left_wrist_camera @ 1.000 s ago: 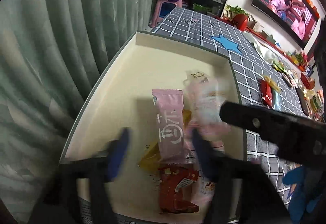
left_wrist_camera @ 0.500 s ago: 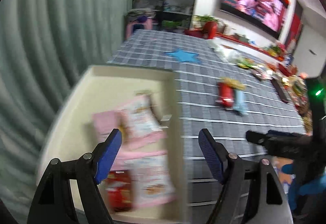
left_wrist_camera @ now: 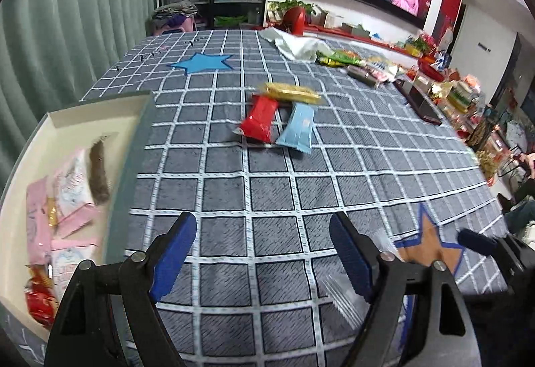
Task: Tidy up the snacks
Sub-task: 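Move the left tool toward the red packet and light-blue bar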
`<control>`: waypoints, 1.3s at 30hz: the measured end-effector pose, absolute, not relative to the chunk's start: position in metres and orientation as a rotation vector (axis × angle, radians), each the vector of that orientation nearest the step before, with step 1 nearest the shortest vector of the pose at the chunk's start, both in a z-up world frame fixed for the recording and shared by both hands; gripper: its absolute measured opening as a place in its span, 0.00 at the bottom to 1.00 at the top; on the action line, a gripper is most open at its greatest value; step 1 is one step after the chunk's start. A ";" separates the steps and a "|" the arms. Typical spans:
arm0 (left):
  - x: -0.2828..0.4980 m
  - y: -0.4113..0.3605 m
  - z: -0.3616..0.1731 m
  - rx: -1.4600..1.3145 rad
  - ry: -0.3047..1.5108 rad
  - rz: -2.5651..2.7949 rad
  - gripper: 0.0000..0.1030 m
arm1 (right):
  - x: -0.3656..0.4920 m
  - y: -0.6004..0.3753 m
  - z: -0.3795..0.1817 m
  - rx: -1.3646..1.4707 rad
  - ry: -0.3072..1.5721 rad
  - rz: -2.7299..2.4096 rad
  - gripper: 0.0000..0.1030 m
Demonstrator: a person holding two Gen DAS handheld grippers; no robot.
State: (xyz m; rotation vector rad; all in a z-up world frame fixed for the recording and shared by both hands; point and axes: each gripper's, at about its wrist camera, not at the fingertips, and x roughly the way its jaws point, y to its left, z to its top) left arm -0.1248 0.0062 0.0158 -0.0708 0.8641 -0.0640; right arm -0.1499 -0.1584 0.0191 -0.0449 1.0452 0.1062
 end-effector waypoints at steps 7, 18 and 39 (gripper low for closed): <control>-0.116 -0.001 -0.016 -0.025 0.911 0.013 0.82 | -0.172 -0.152 0.004 -0.131 1.018 0.173 0.92; -0.113 -0.003 -0.019 -0.026 0.933 0.006 0.99 | -0.159 -0.175 -0.006 -0.091 0.979 0.156 0.99; -0.112 -0.001 -0.018 -0.028 0.951 -0.015 0.99 | -0.138 -0.247 -0.004 -0.015 1.016 0.043 0.99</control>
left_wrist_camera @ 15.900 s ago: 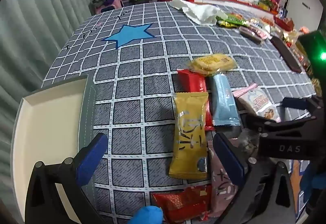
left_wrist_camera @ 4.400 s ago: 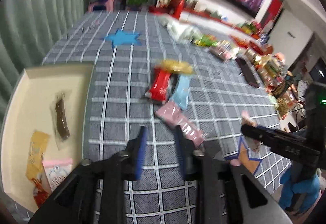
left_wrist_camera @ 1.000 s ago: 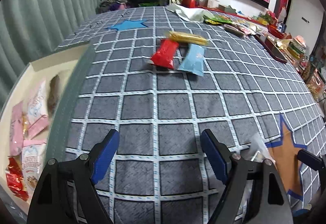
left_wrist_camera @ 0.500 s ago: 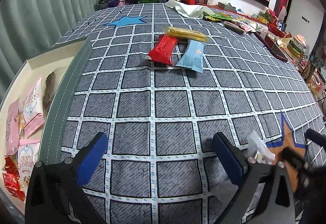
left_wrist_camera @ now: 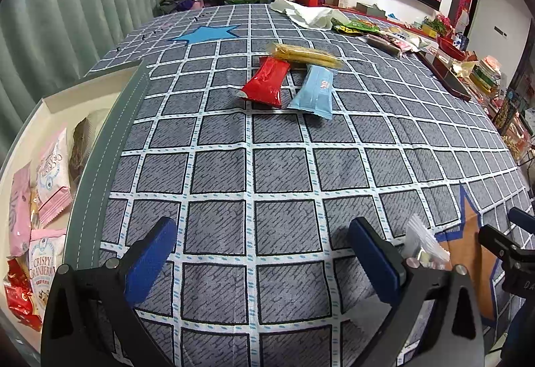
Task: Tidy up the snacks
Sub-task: 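Move the left tool toward the red packet and light-blue bar, then grasp the red packet with the left tool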
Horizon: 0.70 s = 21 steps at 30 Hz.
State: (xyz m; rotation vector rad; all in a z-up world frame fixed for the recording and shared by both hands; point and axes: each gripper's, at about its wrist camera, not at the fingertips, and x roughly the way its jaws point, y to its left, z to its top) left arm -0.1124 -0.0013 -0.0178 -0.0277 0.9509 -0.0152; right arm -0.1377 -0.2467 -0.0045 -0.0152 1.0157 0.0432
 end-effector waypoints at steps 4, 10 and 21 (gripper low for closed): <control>-0.107 0.000 0.008 -0.017 0.936 -0.044 0.99 | -0.140 -0.247 -0.005 -0.029 1.003 0.060 0.99; -0.051 0.000 0.049 0.064 0.923 0.002 0.99 | -0.142 -0.247 -0.006 -0.034 0.987 0.070 0.99; 0.039 -0.005 0.005 0.091 1.101 -0.031 0.97 | -0.142 -0.249 -0.006 -0.047 0.972 0.097 0.99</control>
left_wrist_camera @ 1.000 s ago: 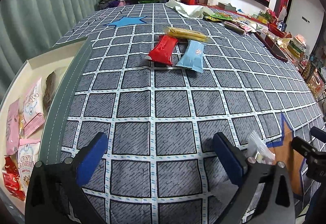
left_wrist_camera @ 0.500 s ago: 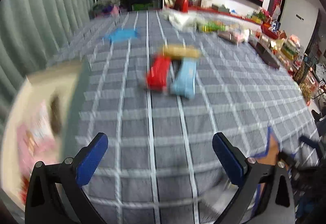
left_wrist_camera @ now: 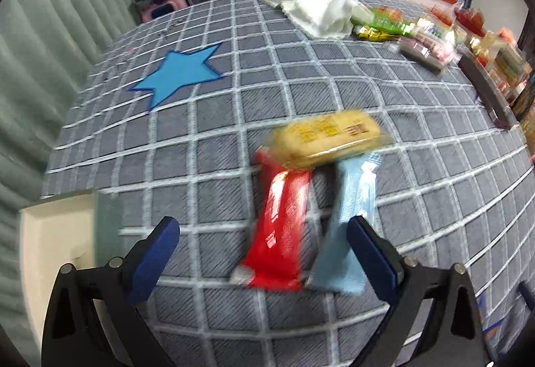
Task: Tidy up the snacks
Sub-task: 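Grasp the red packet with the left tool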
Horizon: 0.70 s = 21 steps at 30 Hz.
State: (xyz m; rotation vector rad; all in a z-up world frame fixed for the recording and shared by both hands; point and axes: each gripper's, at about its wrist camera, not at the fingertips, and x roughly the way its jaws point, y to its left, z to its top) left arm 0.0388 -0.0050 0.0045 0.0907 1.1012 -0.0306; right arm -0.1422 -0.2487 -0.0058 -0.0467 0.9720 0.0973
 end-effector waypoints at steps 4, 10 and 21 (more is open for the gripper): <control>0.045 -0.002 -0.001 -0.008 1.139 -0.083 0.92 | -0.142 -0.249 -0.006 -0.051 0.968 0.107 0.99; 0.042 0.008 0.003 -0.169 1.172 -0.200 0.50 | -0.143 -0.249 -0.006 -0.052 0.966 0.111 0.99; 0.005 0.014 0.020 -0.105 1.100 -0.182 0.47 | -0.142 -0.249 -0.006 -0.051 0.973 0.107 0.99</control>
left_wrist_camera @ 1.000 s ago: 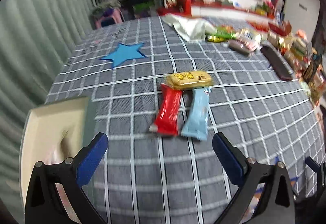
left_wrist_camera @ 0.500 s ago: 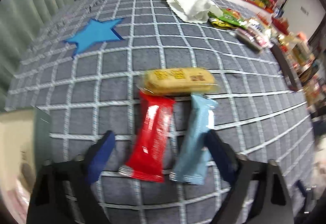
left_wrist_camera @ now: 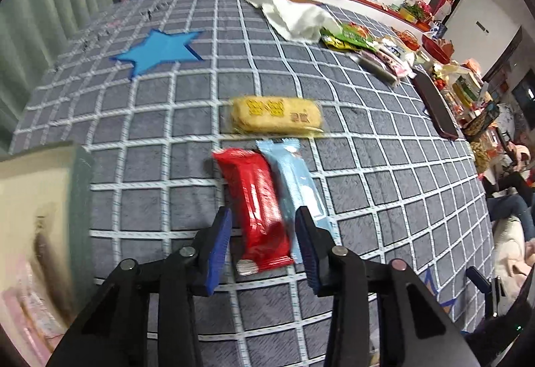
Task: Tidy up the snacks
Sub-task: 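Grasp the red packet with the left tool, then lift the red packet with the left tool while the right tool grasps the clear candy bag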
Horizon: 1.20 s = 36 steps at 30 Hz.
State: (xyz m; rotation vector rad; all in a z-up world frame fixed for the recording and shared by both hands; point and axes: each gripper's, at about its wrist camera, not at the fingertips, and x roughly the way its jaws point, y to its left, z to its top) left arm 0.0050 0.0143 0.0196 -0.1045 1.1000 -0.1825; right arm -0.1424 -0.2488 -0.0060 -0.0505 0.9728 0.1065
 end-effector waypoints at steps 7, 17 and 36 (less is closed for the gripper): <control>0.021 0.020 0.001 -0.105 1.184 -0.111 0.60 | -0.142 -0.249 -0.006 -0.050 0.968 0.107 0.99; 0.026 -0.010 -0.006 0.036 1.167 -0.078 0.44 | -0.141 -0.248 -0.006 -0.049 0.972 0.107 0.99; -0.100 0.023 -0.006 0.016 1.085 -0.094 0.29 | -0.139 -0.156 0.009 0.209 1.157 0.287 0.99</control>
